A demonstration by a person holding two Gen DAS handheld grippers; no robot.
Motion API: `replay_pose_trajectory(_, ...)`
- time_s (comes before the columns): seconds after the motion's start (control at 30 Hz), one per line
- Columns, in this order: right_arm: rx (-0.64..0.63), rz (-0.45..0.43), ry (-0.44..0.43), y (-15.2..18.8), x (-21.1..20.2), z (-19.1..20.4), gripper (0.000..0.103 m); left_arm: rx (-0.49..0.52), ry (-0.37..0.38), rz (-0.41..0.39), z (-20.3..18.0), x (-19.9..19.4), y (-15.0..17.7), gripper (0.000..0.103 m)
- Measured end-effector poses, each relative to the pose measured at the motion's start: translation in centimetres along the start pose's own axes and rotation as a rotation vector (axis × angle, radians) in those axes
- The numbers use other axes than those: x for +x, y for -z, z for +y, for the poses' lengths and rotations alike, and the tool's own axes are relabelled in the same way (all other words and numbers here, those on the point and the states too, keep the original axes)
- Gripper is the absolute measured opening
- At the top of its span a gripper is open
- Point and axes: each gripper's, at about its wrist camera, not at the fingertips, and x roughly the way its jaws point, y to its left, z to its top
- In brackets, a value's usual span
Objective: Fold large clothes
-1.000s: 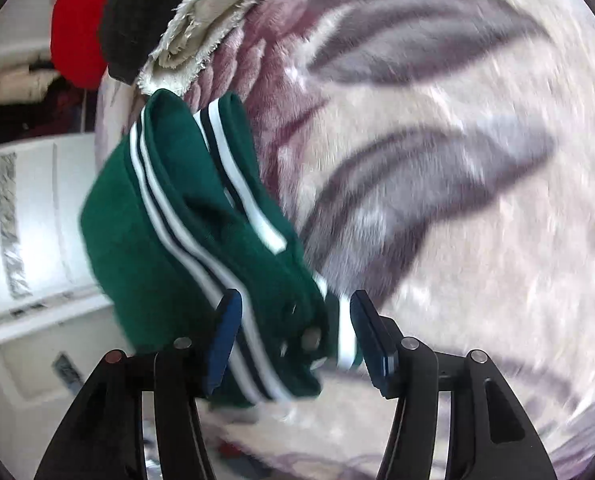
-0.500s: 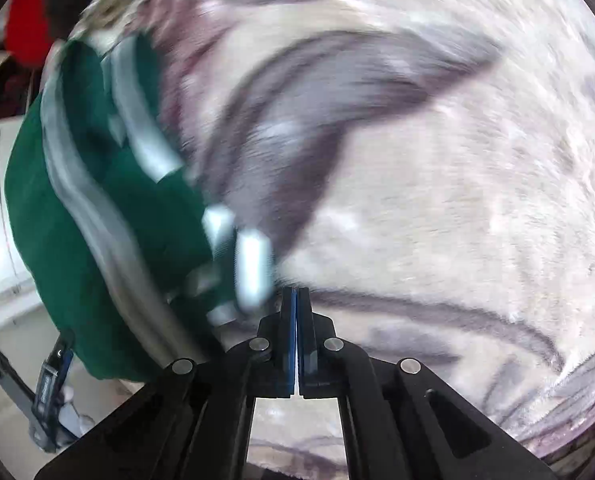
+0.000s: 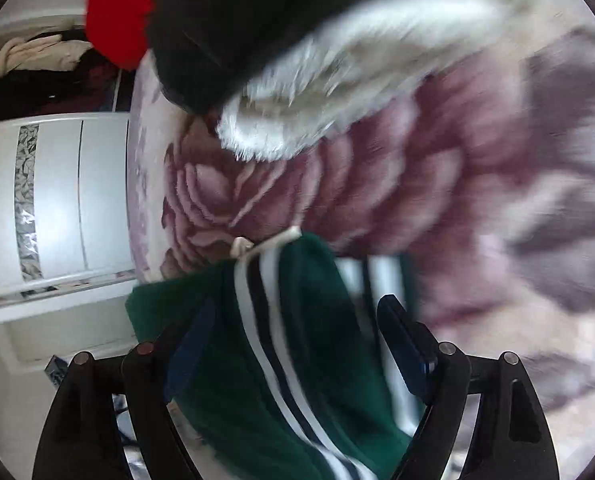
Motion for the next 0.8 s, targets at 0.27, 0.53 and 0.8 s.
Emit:
replay_pose_trajectory(0.27,0.026,-0.291,0.182,1.9,-5.9,-1.3,0.008,-0.006,0.075,0.045,-1.2,1.8,-1.6,0.103)
replay_pose_trajectory(0.53,0.01,-0.154,0.308,0.7,0.7,-2.3,0.012,-0.006,0.061,0.14,-0.6,5.1,-2.6,0.103)
replay_pose_trajectory(0.8,-0.084,-0.302,0.357,3.2,-7.9,5.4,0.044,-0.049,-0.117,0.011,3.6,-2.2,-0.6,0.103)
